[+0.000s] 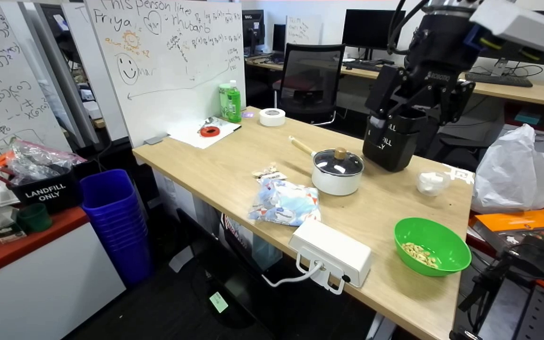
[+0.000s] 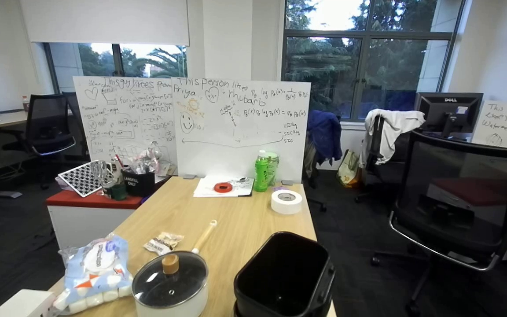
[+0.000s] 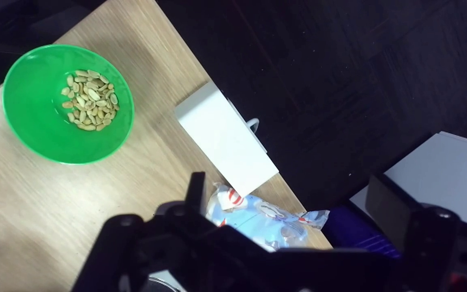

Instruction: Take the lid off the pot and put it on the table

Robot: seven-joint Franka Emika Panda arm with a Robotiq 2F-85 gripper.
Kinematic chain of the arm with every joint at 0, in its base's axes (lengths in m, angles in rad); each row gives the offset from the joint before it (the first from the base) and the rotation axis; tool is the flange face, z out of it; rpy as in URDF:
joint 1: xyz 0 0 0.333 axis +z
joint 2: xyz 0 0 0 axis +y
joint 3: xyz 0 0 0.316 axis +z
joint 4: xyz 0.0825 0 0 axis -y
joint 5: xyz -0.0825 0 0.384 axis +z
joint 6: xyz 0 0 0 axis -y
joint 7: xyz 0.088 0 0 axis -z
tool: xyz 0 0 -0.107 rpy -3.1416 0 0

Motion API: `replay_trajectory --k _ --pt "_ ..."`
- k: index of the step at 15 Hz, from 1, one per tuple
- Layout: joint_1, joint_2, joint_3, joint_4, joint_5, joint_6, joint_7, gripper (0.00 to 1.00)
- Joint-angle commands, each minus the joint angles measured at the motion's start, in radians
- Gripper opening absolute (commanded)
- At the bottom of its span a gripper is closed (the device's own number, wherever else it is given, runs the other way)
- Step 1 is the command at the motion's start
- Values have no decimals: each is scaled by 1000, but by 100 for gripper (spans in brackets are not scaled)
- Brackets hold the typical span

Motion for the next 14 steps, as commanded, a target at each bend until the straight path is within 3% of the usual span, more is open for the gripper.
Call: replay_trajectory --k 1,5,7,11,14 --pt "-9 -4 8 0 4 -3 -3 100" --pt "-12 11 6 8 12 9 4 100" --pt "-39 54 16 31 5 45 77 100" --pt "-113 194 27 97 -52 190 297 100" --pt "-154 329 19 166 -179 272 510 100"
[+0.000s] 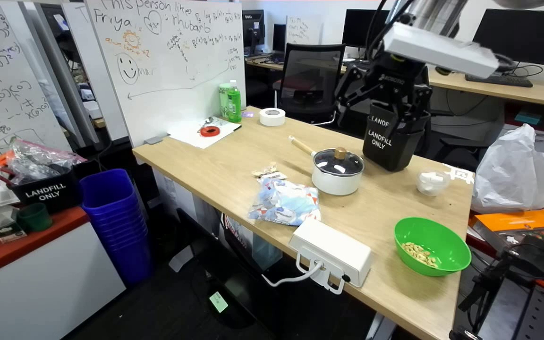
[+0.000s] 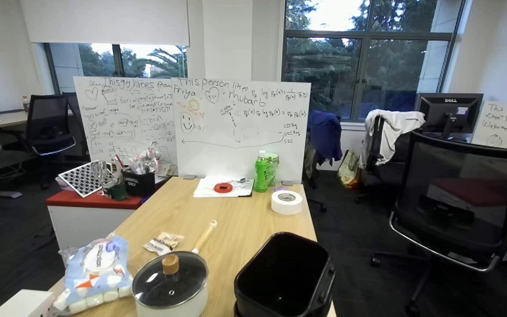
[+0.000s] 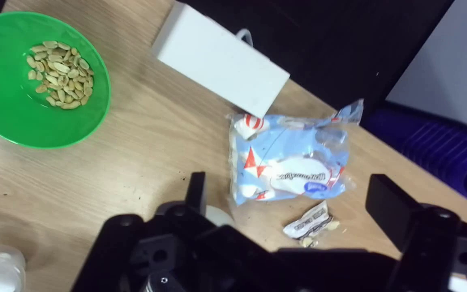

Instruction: Take the lid off the pot and put it on the table

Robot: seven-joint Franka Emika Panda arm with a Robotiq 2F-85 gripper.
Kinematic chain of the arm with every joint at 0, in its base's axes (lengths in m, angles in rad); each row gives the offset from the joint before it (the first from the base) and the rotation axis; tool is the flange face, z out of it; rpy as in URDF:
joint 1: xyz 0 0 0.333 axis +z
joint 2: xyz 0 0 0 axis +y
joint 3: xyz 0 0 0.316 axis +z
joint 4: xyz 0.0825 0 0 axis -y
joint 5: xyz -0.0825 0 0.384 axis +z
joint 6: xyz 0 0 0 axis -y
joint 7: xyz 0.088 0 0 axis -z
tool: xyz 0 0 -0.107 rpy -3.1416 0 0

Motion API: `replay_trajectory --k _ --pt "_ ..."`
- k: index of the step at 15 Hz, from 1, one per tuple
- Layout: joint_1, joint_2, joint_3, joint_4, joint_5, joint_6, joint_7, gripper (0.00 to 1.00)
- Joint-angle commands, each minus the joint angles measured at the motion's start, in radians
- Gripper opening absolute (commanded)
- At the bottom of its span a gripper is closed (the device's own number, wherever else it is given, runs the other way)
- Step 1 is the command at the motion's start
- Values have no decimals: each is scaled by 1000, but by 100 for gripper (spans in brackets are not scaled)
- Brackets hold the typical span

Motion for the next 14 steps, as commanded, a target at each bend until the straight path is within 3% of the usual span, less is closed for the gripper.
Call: replay_trajectory --k 1,4,5,7,14 --pt "-43 159 8 103 -143 47 260 100" --pt "-19 254 -41 177 -259 34 503 100" --pt "-1 216 -54 133 -212 50 389 100" --pt "4 254 -65 167 -238 49 463 100" --pt "7 268 -67 187 -219 42 492 100"
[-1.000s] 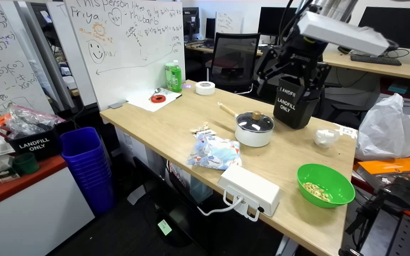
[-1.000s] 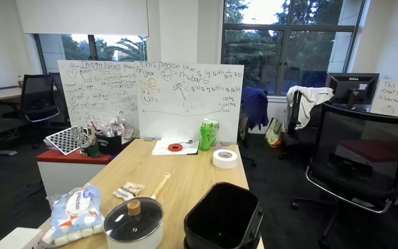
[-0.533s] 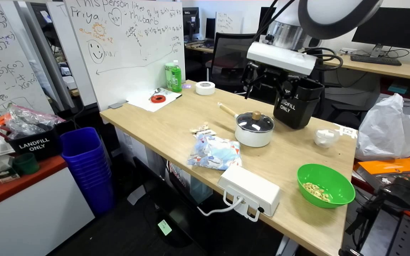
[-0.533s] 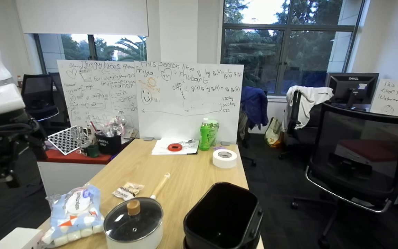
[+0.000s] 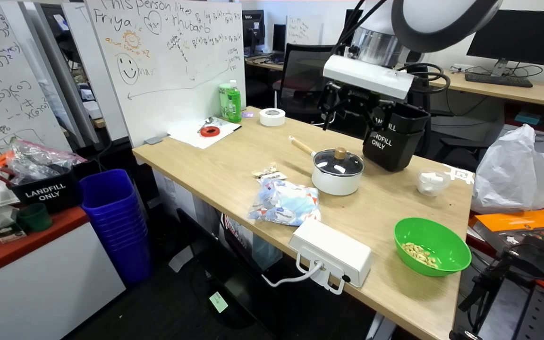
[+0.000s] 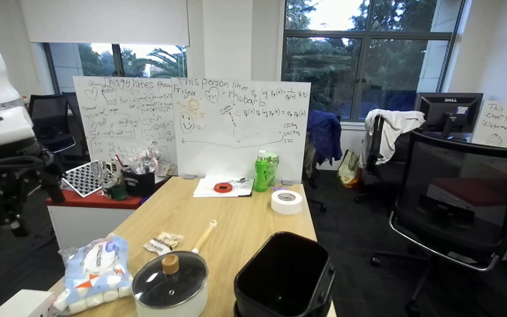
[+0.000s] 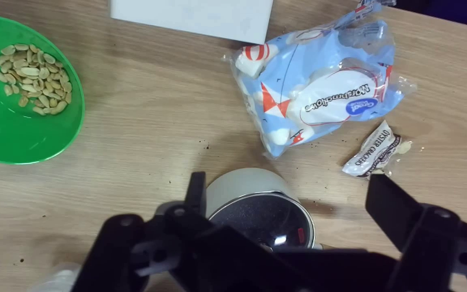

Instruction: Take the lid off the pot and put it on the table

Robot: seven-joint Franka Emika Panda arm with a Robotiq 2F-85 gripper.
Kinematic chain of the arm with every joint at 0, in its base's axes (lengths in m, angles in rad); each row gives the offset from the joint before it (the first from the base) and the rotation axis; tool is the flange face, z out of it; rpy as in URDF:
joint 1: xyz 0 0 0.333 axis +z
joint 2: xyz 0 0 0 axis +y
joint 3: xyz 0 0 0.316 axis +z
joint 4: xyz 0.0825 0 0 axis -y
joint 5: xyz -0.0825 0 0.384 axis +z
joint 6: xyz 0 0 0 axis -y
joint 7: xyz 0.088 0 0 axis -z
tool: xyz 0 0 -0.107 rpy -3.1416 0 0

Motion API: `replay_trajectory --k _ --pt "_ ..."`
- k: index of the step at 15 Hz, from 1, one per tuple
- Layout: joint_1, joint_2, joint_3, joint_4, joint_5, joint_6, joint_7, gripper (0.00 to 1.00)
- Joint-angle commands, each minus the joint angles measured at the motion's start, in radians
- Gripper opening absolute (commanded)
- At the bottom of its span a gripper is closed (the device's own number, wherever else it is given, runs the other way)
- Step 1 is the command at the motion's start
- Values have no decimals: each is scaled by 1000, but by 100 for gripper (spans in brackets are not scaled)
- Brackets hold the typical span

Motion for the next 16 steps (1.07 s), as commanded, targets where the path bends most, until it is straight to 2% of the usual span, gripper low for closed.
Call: replay_trajectory --k 1,6,12,13,16 --pt "34 26 -38 25 39 -5 23 100" --pt "32 123 -91 131 131 -26 190 100" --pt "32 239 -192 264 164 -61 425 100" --pt "31 212 -187 223 144 -22 355 100" --pt "32 236 -195 248 151 -28 406 100"
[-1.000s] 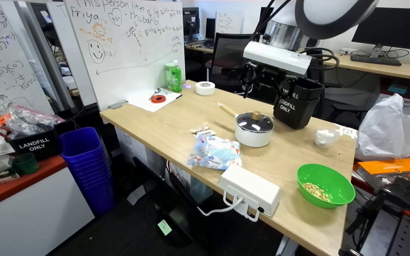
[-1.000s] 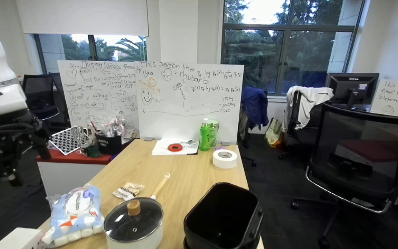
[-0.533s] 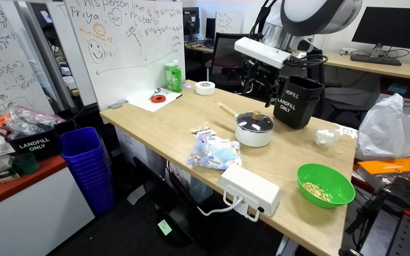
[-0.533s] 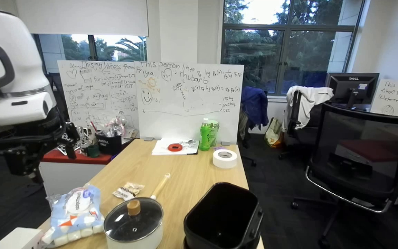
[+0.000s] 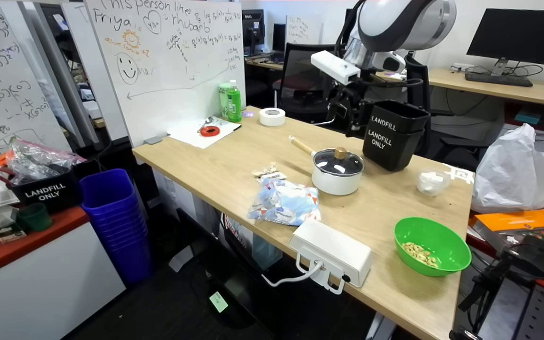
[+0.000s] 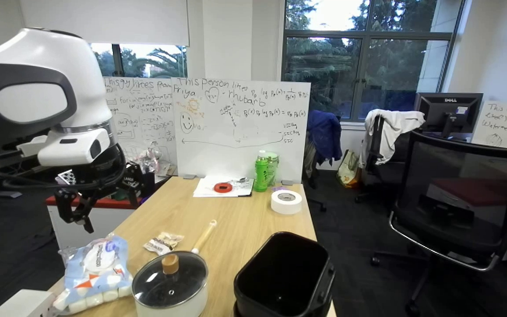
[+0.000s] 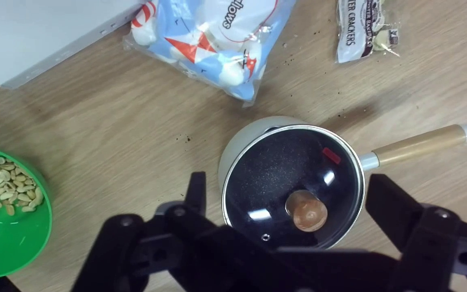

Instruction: Take the lid off the pot and put it on the table

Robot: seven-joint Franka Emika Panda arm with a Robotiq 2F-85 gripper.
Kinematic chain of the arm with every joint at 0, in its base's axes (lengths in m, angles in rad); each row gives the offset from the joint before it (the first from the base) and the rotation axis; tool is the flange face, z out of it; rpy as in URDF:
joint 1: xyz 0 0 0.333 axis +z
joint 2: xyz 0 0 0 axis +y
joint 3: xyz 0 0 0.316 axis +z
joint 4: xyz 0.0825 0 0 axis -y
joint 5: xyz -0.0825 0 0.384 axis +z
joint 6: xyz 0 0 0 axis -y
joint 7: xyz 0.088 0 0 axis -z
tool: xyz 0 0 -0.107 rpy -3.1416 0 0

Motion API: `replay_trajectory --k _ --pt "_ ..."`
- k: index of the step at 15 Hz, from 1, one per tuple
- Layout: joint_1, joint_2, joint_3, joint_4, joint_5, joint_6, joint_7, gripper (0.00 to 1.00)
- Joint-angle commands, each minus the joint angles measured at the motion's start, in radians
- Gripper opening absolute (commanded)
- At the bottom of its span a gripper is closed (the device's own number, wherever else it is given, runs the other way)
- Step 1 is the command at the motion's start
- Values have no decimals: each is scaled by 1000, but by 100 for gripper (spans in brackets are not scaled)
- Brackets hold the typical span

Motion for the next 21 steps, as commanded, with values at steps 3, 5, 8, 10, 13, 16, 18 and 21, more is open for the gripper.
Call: replay_trajectory --k 3,5,8,10,13,16,18,21 --pt "15 0 -12 3 7 -6 2 100" --pt "16 17 -15 25 13 -27 30 100" --pt "9 56 -27 67 55 -51 123 100" --pt "11 85 -49 93 67 -43 217 100" --pt "20 137 -89 139 52 -41 374 100" --pt "5 138 -85 122 45 -15 394 100" --pt "6 157 -93 138 44 -21 445 100" --pt "10 158 -93 145 44 -28 463 100"
